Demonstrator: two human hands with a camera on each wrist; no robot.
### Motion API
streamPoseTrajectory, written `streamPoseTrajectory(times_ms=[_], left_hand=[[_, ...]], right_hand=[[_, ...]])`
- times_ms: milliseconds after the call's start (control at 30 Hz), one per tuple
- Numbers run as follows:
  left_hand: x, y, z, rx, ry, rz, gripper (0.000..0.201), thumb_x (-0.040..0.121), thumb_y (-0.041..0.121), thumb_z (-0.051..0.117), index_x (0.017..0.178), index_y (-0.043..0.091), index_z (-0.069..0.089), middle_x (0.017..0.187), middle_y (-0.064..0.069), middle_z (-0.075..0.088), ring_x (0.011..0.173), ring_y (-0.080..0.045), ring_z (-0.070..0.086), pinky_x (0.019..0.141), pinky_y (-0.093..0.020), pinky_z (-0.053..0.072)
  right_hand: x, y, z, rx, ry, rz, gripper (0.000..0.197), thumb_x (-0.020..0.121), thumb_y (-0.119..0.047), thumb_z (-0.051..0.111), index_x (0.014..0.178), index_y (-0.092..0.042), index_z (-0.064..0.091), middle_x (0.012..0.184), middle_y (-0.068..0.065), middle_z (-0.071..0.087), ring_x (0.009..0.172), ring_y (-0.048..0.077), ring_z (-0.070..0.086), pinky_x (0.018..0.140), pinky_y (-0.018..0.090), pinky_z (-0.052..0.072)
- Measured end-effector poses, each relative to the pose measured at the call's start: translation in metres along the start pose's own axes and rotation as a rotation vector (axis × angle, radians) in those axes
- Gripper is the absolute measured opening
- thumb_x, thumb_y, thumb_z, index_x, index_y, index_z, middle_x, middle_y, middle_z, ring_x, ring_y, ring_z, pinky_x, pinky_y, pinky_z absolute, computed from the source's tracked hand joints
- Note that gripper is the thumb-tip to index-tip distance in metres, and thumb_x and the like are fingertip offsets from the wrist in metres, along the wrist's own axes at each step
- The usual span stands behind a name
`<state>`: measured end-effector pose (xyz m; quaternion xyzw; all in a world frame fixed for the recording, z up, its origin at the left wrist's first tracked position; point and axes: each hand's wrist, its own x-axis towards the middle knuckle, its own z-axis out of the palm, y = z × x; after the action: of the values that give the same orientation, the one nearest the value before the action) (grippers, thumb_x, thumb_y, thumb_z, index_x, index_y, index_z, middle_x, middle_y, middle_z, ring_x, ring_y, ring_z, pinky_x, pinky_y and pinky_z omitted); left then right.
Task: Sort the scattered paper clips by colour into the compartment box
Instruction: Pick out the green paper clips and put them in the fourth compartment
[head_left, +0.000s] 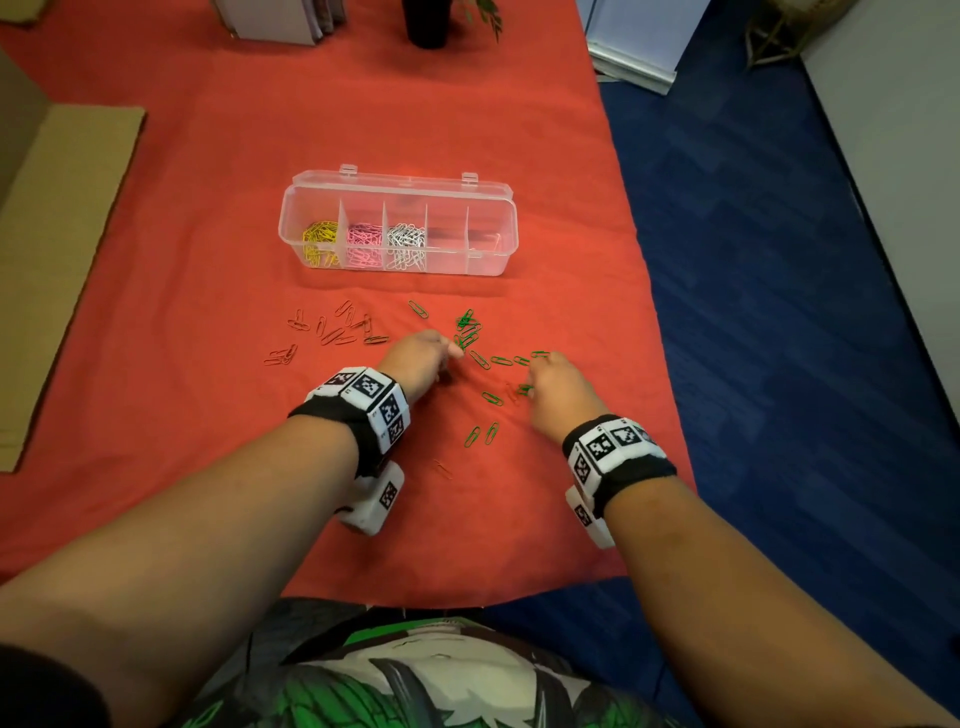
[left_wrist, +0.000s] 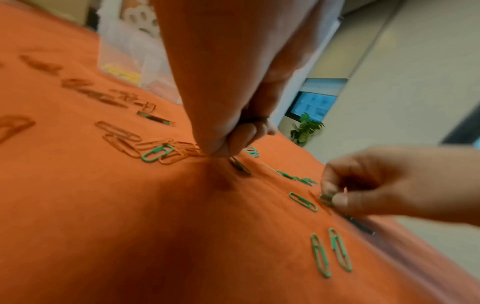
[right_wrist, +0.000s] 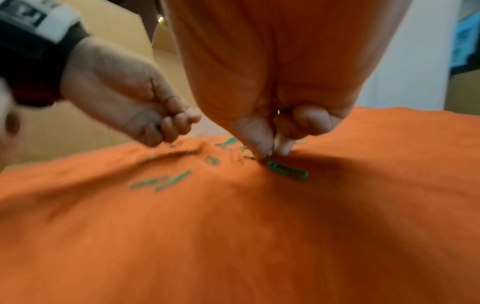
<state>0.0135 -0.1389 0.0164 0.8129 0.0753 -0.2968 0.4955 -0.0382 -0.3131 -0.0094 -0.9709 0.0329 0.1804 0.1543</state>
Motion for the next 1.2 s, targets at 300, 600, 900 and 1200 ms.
streamPoseTrajectory(times_ms=[300,600,900,1200], left_hand=[[0.005,-0.019,-0.004,0.77,0.171,0.248,0.028,0.078,0.014,0.064,0.106,0.017,0.068,0.109,-0.015,0.06,0.102,-0.033,0.059,0.091,-0.032,0.044],[0.006,-0.023,-0.005,0.523,0.122,0.161,0.018,0.089,0.015,0.049,0.093,0.002,0.061,0.096,-0.018,0.061,0.096,-0.03,0.057,0.085,-0.035,0.041],[-0.008,0.003,-0.027,-0.87,-0.264,-0.179,0.021,0.07,0.025,0.036,0.056,0.012,0.045,0.056,-0.004,0.05,0.047,-0.016,0.044,0.047,-0.018,0.034],[0.013,0.022,-0.009,-0.488,-0.069,-0.2,0.022,0.083,0.008,0.04,0.073,0.014,0.059,0.057,0.003,0.039,0.037,-0.005,0.036,0.039,-0.014,0.028]], right_hand=[[0.012,0.005,-0.034,0.696,-0.144,0.297,0.015,0.08,-0.007,0.051,0.073,-0.019,0.057,0.07,-0.003,0.051,0.058,0.007,0.05,0.048,0.012,0.036],[0.01,0.0,-0.037,1.375,-0.103,0.447,0.023,0.088,-0.006,0.036,0.071,-0.014,0.05,0.062,0.0,0.036,0.05,0.012,0.033,0.043,0.02,0.026],[0.024,-0.007,-0.041,1.456,-0.164,0.45,0.029,0.095,-0.015,0.036,0.07,-0.011,0.051,0.063,0.001,0.042,0.051,0.01,0.036,0.039,0.017,0.031],[0.031,0.0,-0.031,1.192,-0.045,0.413,0.036,0.086,0.013,0.027,0.093,-0.013,0.051,0.076,0.001,0.05,0.057,0.008,0.042,0.04,0.013,0.035]])
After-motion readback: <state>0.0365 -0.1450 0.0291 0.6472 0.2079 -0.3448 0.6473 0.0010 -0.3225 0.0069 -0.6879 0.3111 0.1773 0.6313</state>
